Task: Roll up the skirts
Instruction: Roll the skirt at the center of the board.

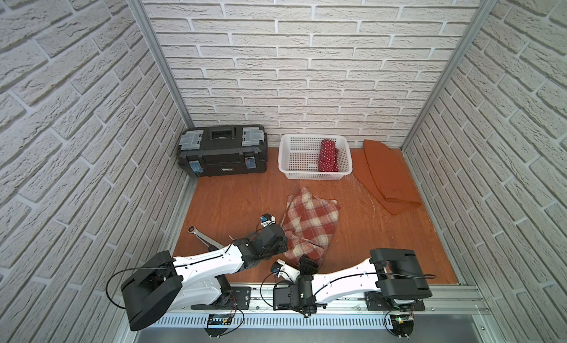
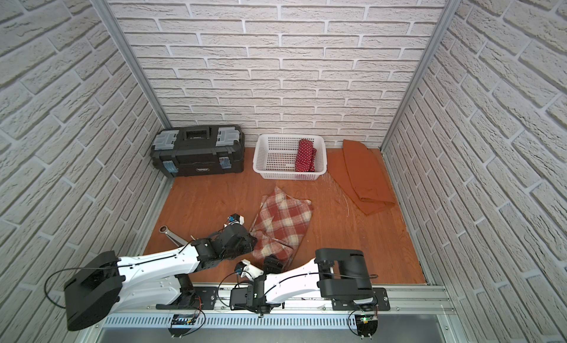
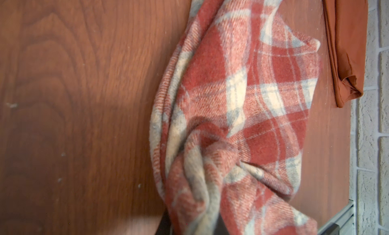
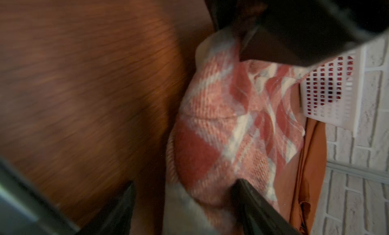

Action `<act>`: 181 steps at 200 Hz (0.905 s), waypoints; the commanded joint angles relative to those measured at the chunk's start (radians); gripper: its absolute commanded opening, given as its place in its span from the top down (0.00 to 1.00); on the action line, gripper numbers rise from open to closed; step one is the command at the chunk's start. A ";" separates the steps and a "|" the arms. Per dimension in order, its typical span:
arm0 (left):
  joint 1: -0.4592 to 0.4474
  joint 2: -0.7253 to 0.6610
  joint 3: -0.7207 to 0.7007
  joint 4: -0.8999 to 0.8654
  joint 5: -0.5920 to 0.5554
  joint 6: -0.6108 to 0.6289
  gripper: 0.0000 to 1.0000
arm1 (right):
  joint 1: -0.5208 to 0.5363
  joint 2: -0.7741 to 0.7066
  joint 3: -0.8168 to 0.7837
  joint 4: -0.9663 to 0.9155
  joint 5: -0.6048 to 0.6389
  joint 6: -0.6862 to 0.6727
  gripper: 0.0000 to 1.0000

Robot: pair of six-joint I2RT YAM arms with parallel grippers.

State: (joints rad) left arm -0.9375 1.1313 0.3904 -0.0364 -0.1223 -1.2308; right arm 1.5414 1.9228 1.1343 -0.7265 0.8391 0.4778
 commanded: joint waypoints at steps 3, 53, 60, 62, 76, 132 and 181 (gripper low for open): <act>0.006 -0.026 -0.022 -0.069 0.011 -0.008 1.00 | -0.023 0.072 0.052 -0.132 0.100 0.116 0.23; 0.008 -0.046 -0.022 -0.101 0.036 -0.001 1.00 | -0.065 0.199 0.141 -0.295 0.185 0.210 0.38; 0.010 -0.053 -0.022 -0.105 0.038 0.001 1.00 | -0.074 0.197 0.134 -0.292 0.176 0.212 0.44; 0.011 -0.055 -0.022 -0.107 0.037 0.004 1.00 | -0.078 0.196 0.131 -0.292 0.173 0.211 0.47; 0.014 -0.075 -0.022 -0.115 0.042 0.007 1.00 | -0.095 0.187 0.118 -0.295 0.159 0.215 0.59; 0.104 -0.179 0.005 -0.204 0.105 0.082 0.72 | -0.125 0.165 0.109 -0.274 -0.035 0.156 0.98; 0.291 -0.330 0.068 -0.375 0.096 0.177 0.02 | -0.125 0.114 0.102 -0.224 -0.217 0.118 0.98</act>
State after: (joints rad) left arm -0.7208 0.9058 0.3878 -0.2989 -0.0654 -1.1255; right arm 1.4776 2.0254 1.2911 -0.8528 0.8818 0.6289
